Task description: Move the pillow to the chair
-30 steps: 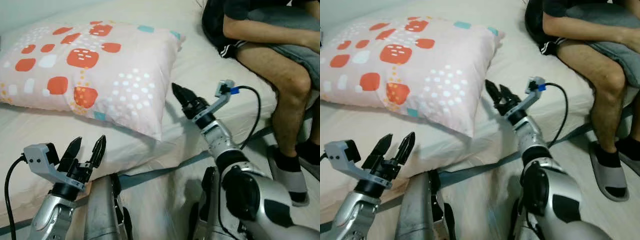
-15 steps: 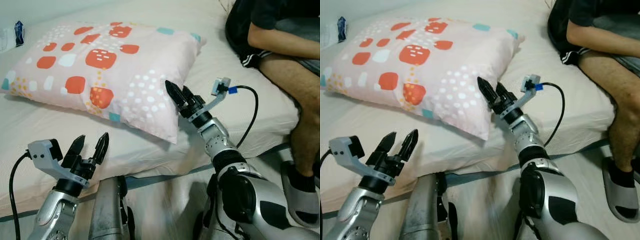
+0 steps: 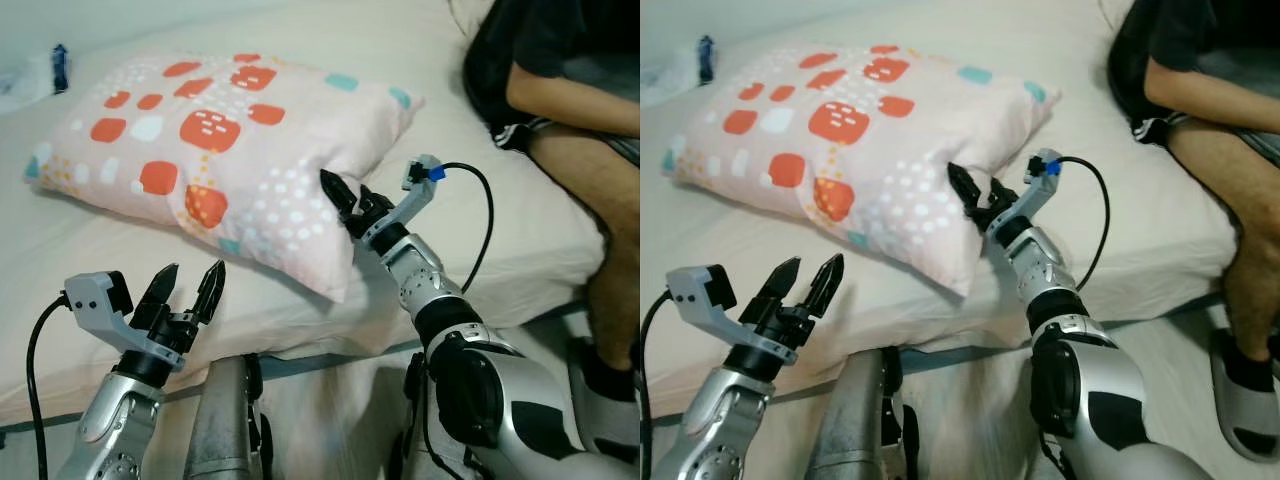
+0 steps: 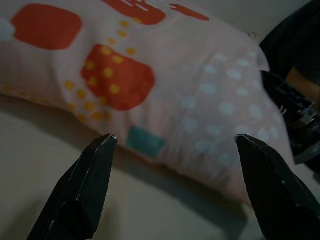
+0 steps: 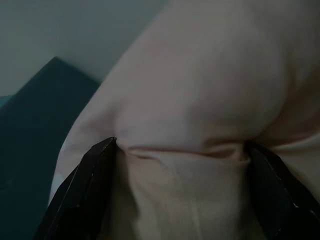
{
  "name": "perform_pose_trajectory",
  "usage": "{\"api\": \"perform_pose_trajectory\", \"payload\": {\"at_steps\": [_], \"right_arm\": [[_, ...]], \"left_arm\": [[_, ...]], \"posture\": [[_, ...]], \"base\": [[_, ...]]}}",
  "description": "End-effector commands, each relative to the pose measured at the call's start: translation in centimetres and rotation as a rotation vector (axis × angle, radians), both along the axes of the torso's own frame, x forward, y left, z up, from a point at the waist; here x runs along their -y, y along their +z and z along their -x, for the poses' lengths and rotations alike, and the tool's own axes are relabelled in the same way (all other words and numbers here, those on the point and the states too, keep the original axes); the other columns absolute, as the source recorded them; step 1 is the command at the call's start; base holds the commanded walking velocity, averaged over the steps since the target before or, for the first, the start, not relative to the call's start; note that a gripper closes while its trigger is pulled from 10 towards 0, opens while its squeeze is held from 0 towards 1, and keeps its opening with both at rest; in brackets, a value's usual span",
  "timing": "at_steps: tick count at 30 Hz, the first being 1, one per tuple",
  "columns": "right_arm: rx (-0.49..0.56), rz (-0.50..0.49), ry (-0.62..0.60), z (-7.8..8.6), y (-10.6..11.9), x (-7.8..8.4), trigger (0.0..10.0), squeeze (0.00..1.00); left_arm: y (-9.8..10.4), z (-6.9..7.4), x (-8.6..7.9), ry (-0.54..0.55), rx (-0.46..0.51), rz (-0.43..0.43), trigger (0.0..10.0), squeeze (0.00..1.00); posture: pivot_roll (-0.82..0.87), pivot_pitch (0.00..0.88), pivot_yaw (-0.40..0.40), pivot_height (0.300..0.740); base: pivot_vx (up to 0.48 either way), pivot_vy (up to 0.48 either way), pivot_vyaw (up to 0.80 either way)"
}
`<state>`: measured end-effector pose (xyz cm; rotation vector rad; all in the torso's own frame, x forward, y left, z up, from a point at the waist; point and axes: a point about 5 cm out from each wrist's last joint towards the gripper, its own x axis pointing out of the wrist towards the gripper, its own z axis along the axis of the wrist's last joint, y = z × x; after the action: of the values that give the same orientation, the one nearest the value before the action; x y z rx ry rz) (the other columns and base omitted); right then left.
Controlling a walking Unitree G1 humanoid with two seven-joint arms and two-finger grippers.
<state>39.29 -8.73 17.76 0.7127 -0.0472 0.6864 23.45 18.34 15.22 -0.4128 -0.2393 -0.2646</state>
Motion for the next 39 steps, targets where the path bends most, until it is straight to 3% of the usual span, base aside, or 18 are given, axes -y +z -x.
{"api": "perform_pose_trajectory", "payload": {"at_steps": [1,6,11,12,13,14,19,23,27,30,35,39], "right_arm": [[-0.107,-0.016,0.123,0.8,-1.0,-3.4,10.0,0.0],[-0.238,0.016,0.127,1.2,-2.0,-5.6,10.0,0.0],[-0.285,0.093,0.084,1.4,-2.9,-5.8,10.0,0.0],[-0.287,0.094,0.083,1.4,-3.0,-5.8,3.2,0.0],[-0.287,0.094,0.083,1.4,-3.0,-5.8,3.2,0.0],[-0.281,0.081,0.098,1.5,-2.9,-5.8,0.0,0.0],[-0.269,0.112,0.112,1.3,-2.6,-5.5,0.0,0.0],[-0.282,0.252,0.06,1.1,-3.1,-5.1,0.0,0.0],[-0.27,0.28,0.053,1.2,-3.1,-5.2,0.0,0.0],[-0.232,0.278,0.061,1.1,-2.7,-5.4,0.0,0.0],[0.048,0.161,0.149,1.1,1.1,-6.1,0.0,0.0],[0.089,0.088,0.167,1.1,1.8,-5.6,0.0,0.0]], "left_arm": [[-0.6,0.1,-0.2,-0.002,-0.033,-0.022,10.0,0.0],[-0.7,-0.2,0.0,-0.016,-0.031,-0.032,10.0,0.0],[-0.7,-0.5,0.1,-0.024,-0.026,-0.033,10.0,0.0],[-0.7,-0.6,0.2,-0.027,-0.024,-0.034,10.0,0.0],[-0.7,-0.6,0.2,-0.027,-0.024,-0.034,10.0,0.0],[-0.6,-0.8,0.3,-0.03,-0.021,-0.034,10.0,0.0],[-0.6,-1.2,0.3,-0.035,-0.014,-0.037,10.0,0.0],[-0.6,-1.5,0.4,-0.04,-0.007,-0.039,10.0,0.0],[-0.5,-1.8,0.5,-0.041,0.001,-0.039,10.0,0.0],[-0.5,-1.9,0.5,-0.041,0.005,-0.038,10.0,0.0],[-0.2,-2.9,0.6,-0.034,0.034,-0.029,10.0,0.0],[0.4,-3.8,0.4,-0.021,0.068,-0.026,10.0,0.0]], "posture": [[0.12,0.36,0.048,0.32],[0.1,0.348,0.044,0.32],[0.1,0.331,0.04,0.32],[0.09,0.326,0.04,0.32],[0.09,0.326,0.04,0.32],[0.09,0.324,0.04,0.32],[0.08,0.301,0.034,0.32],[0.07,0.281,0.031,0.32],[0.07,0.273,0.029,0.32],[0.07,0.267,0.027,0.32],[0.04,0.227,0.015,0.32],[0.03,0.195,0.004,0.329]], "base": [[0.0,0.0,0.74],[0.0,0.0,0.45],[0.0,0.0,0.0],[0.0,0.0,0.0],[0.0,0.0,0.0],[0.0,0.0,0.0],[0.0,0.0,0.0],[0.0,0.0,0.0],[0.0,0.0,0.0],[0.0,0.0,0.0],[0.0,0.0,0.0],[0.0,0.0,-0.24]]}}
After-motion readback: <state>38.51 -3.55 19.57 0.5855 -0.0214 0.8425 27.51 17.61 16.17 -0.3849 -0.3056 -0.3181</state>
